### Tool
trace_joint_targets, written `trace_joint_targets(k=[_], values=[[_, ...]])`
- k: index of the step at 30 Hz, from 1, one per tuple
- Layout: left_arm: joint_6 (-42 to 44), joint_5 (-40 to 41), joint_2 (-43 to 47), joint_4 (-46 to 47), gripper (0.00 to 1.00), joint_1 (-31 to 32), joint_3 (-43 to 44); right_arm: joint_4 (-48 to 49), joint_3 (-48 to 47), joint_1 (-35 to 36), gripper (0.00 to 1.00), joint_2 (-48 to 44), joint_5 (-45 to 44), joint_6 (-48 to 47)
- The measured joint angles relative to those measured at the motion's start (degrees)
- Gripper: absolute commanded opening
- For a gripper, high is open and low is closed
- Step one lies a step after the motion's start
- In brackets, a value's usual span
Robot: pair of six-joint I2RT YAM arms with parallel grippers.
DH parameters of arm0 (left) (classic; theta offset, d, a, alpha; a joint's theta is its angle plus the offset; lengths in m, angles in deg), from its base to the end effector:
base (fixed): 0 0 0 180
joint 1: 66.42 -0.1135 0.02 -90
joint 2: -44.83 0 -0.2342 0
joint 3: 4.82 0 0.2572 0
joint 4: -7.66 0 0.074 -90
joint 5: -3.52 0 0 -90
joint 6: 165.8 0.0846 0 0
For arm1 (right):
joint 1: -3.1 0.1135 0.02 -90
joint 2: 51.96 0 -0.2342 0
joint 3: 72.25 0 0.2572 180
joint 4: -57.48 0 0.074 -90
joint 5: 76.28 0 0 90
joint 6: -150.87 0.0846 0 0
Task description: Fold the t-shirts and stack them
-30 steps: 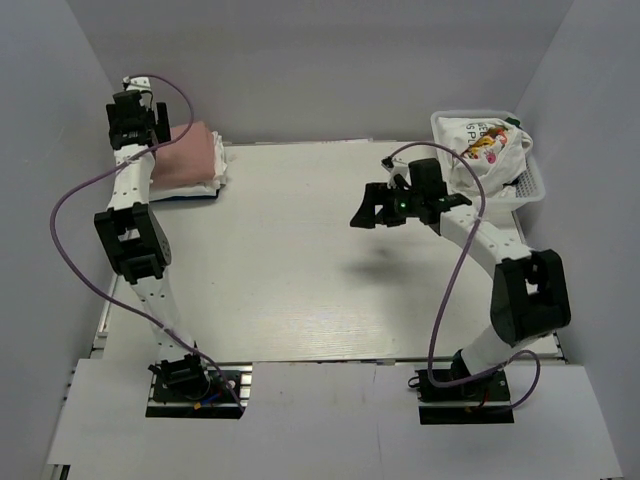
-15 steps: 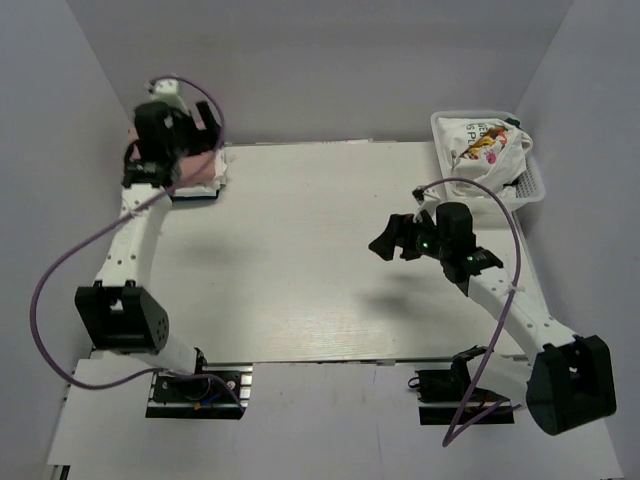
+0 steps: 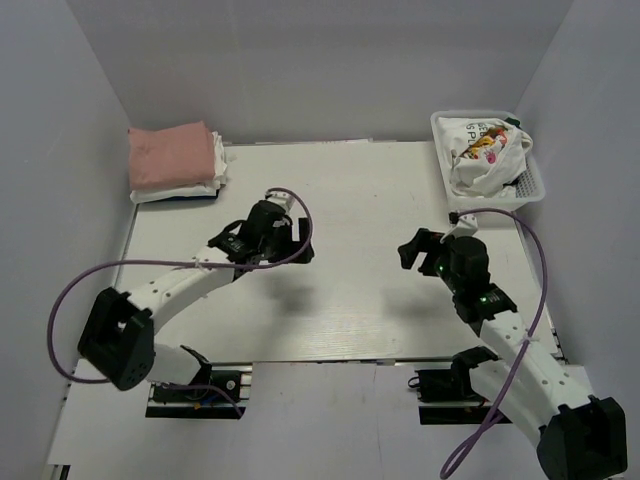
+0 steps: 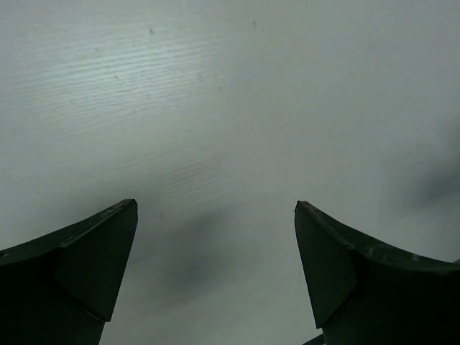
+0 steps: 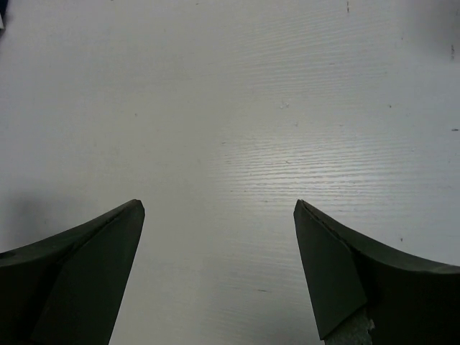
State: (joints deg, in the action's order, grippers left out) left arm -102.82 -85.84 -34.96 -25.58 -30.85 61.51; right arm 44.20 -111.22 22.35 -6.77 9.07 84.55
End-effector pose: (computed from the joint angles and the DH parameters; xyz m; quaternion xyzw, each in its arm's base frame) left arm 0.2750 -0.1955 0.1687 0.0672 0.9270 -0.1872 0.3179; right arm 0.2476 0.0792 0.1989 0.0549 0.8145 0.1802 0.5488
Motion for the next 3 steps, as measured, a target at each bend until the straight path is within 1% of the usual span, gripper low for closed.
trace_joint_targets(k=[3], values=[[-0.26, 4.79, 7.41, -0.63, 1.0, 0.87, 0.0, 0.13, 0.2, 0.0, 0.9, -0.04, -0.57, 0.04]])
